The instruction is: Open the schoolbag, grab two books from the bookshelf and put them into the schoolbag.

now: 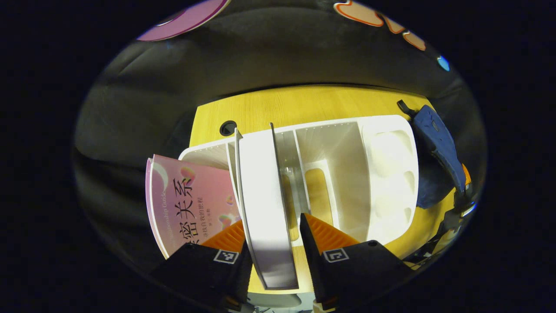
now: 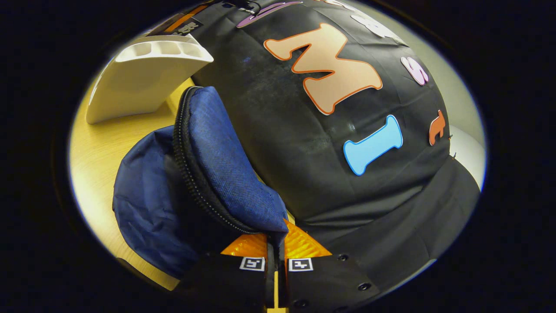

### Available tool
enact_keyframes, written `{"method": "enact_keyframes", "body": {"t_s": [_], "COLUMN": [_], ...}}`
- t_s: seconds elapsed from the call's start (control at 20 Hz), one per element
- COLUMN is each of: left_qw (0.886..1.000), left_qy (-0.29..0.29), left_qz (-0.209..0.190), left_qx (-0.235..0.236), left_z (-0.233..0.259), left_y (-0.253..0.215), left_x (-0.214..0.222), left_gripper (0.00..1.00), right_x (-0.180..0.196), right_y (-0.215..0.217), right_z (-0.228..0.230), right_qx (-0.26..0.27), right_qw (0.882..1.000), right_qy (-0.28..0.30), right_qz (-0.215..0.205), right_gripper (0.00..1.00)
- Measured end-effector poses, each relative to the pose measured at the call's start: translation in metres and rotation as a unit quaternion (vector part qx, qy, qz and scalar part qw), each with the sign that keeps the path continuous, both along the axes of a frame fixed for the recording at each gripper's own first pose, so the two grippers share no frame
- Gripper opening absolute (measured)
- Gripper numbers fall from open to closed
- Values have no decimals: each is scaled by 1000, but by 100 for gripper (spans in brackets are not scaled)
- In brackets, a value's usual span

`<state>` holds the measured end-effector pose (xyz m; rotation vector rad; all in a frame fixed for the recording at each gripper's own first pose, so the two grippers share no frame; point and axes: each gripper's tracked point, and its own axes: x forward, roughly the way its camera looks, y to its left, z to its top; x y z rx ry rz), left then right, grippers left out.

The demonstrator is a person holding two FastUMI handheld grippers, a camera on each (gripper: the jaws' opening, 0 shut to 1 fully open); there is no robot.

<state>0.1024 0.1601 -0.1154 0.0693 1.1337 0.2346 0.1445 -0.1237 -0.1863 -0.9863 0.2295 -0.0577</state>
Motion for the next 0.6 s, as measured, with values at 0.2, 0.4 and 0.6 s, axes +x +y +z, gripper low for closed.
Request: {"method": "enact_keyframes", "body": {"t_s": [0.2, 0.4, 0.6], "left_qw": [1000, 998, 994], "left_qy": [26, 62, 95], "left_qz": [7, 19, 51], "left_qx": [-6, -15, -16], "left_z": [-11, -20, -27], "left_y": [6, 4, 5], "left_x": [5, -1, -7], "left_gripper": [41, 41, 40], "right_x": [1, -2, -3], "right_y": [1, 1, 2], "right_z": [0, -1, 0], "right_qx": [2, 0, 2], "right_qw": [1000, 1000, 1000], "right_qy": [1, 3, 2], "right_qz": [-2, -2, -5], "right_gripper": [6, 6, 4]}}
